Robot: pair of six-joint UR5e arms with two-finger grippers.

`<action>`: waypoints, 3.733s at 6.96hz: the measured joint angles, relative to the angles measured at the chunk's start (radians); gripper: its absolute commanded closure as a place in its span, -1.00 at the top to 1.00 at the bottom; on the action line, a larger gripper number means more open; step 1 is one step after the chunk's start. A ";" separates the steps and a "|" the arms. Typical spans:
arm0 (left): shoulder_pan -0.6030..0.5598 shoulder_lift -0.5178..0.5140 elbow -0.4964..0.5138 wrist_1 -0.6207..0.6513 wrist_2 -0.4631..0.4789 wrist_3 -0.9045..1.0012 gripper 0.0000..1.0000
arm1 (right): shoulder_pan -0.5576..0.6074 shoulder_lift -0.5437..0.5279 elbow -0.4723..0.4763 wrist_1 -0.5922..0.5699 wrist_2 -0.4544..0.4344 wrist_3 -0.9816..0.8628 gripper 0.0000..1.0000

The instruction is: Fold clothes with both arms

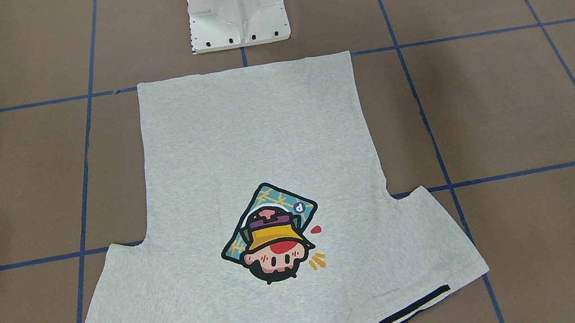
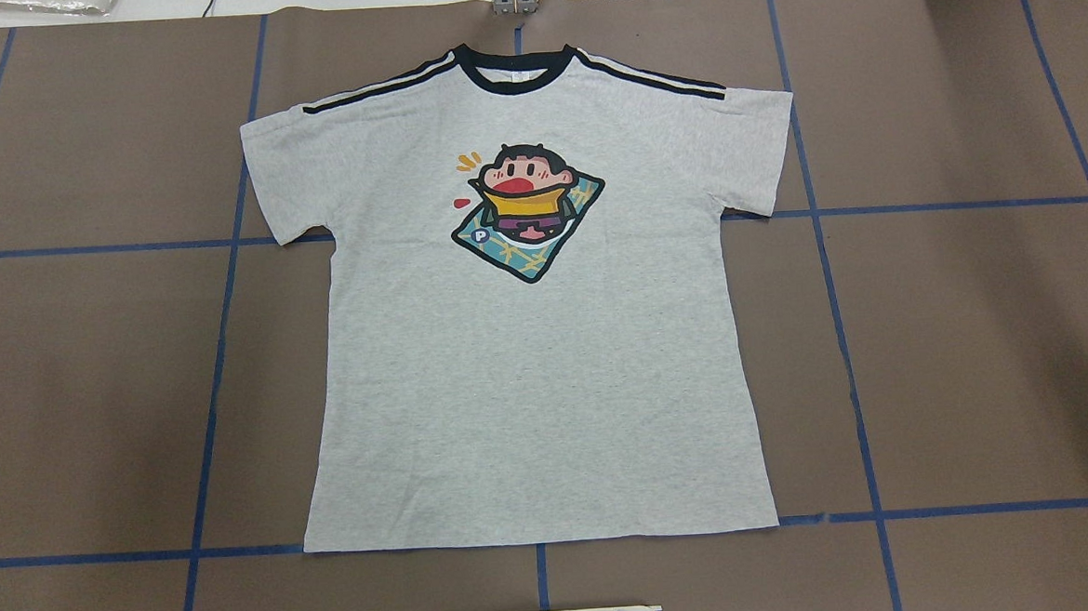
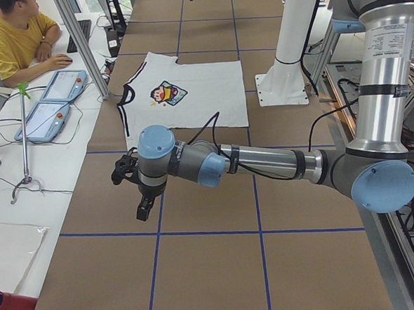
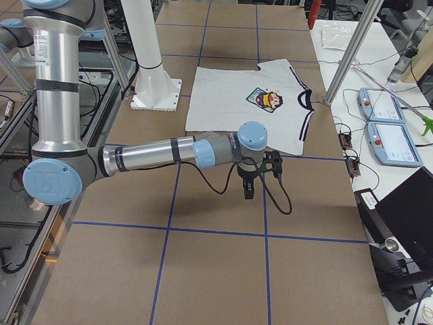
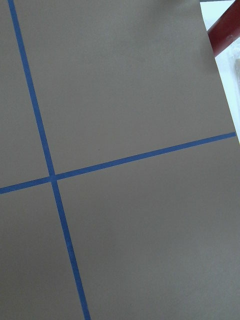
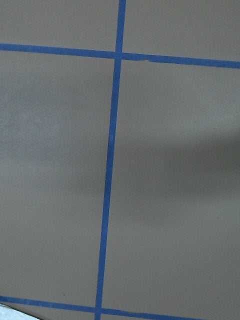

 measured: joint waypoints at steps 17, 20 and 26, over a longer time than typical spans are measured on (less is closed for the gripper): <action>0.066 0.030 -0.024 -0.080 -0.053 -0.012 0.99 | -0.403 0.685 -0.769 0.595 -0.435 0.746 0.94; 0.066 0.027 -0.020 -0.083 -0.052 -0.012 0.99 | -0.419 0.738 -0.903 0.695 -0.455 0.835 0.73; 0.066 0.022 -0.020 -0.081 -0.051 -0.014 0.99 | -0.444 0.787 -1.006 0.770 -0.505 0.930 -1.00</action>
